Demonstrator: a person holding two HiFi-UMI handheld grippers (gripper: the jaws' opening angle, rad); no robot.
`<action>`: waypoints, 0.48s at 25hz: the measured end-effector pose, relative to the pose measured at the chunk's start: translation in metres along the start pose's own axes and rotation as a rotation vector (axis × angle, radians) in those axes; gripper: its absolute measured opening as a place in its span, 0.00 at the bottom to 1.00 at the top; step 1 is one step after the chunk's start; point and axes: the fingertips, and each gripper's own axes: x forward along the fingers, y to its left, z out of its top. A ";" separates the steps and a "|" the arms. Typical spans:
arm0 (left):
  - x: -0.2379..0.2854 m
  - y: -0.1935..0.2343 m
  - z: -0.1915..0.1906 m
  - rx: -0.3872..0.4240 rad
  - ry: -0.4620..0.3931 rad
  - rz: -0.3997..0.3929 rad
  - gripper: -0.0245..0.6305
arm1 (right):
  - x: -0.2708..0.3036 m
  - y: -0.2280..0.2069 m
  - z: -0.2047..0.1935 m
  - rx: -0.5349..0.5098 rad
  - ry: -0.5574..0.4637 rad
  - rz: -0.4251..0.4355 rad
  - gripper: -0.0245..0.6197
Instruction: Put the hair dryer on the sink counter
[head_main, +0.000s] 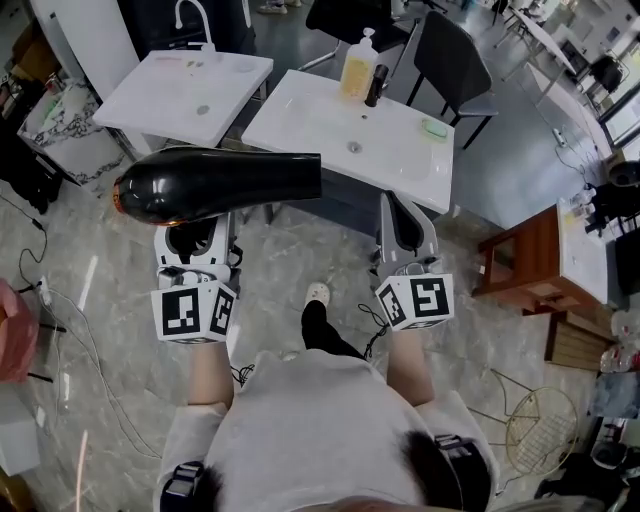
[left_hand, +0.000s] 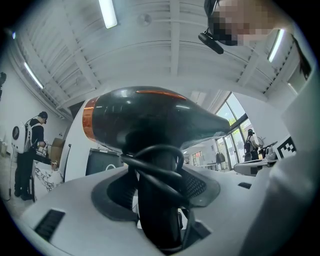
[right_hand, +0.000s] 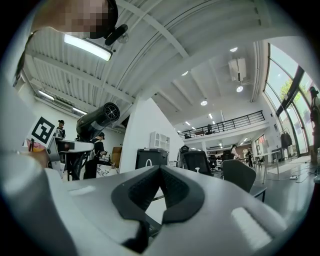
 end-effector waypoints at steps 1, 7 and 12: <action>0.012 0.002 -0.002 0.003 -0.003 0.002 0.43 | 0.012 -0.005 -0.001 -0.002 -0.003 0.006 0.05; 0.087 0.012 -0.011 0.029 0.004 0.032 0.43 | 0.084 -0.043 -0.008 -0.005 -0.006 0.036 0.05; 0.143 0.014 -0.020 0.027 0.005 0.053 0.43 | 0.136 -0.077 -0.012 -0.014 -0.008 0.060 0.05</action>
